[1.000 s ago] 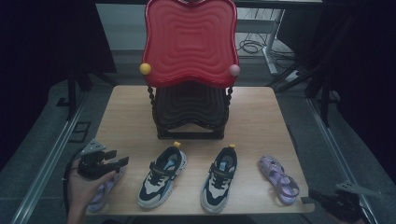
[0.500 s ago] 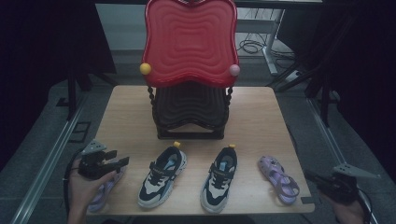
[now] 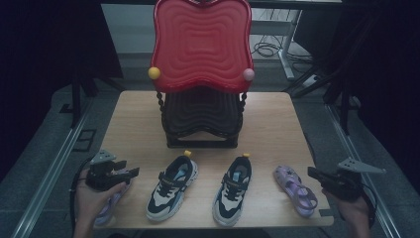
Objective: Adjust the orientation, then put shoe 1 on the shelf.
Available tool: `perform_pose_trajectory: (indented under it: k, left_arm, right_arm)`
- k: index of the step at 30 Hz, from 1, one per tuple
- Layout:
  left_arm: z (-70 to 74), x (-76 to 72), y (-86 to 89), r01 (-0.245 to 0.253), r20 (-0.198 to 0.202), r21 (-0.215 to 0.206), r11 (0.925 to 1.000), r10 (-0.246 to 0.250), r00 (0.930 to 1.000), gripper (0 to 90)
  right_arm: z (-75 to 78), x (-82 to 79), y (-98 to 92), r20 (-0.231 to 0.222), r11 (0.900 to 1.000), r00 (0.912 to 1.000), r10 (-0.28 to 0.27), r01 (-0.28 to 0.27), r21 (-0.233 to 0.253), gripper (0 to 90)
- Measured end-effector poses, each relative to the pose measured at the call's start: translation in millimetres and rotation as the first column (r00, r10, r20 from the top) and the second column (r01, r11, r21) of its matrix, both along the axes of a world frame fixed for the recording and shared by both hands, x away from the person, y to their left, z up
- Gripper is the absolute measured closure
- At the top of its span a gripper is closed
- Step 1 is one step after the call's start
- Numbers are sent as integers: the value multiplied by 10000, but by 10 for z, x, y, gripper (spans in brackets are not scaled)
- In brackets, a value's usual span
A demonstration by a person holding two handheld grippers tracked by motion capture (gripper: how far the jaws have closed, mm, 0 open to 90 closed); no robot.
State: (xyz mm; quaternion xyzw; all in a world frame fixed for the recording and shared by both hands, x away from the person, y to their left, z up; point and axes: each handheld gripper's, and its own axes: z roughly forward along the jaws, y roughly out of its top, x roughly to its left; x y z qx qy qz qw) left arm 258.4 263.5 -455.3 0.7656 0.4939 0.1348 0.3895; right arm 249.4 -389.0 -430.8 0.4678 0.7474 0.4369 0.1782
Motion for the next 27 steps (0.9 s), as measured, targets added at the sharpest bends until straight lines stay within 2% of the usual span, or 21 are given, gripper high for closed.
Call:
perform_pose_trajectory:
  k: [2, 4, 10, 15, 17, 20, 24, 27]
  left_arm:
    - [13, -16, 10, 111, 43, -252, 9996, -110, 9999, 399]
    - [14, -31, 11, 13, 63, -114, 9999, -13, 10000, 399]
    - [24, -65, 8, -76, 70, -57, 10000, 77, 9999, 399]
    - [57, -123, 5, -177, 128, 133, 9998, 175, 9998, 399]
    - [86, -171, 20, -124, 145, 210, 9997, 121, 9998, 399]
    - [117, -239, 98, -271, 173, 202, 9994, 268, 9995, 399]
    - [89, -370, 206, -559, -36, 270, 9981, 560, 9984, 399]
    - [92, -481, 262, -550, -74, 284, 9981, 553, 9984, 400]
  right_arm:
    - [-24, -1, 7, -20, 10000, 10000, 2, -2, -66, 888]
    - [-28, -7, 4, -6, 10000, 10000, -5, 5, -87, 888]
    - [-64, -36, -11, -14, 9998, 10000, 76, -77, -181, 878]
    - [-129, -31, 31, -279, 9990, 9991, 326, -335, -300, 863]
    - [-127, -29, 39, -290, 9988, 9989, 364, -374, -325, 858]
    - [-142, 1, 99, -406, 9963, 9967, 696, -715, -484, 833]
    - [-198, 31, 161, -644, 9911, 9921, 1075, -1121, -724, 762]
    - [-229, 9, 179, -644, 9883, 9909, 1185, -1240, -891, 706]
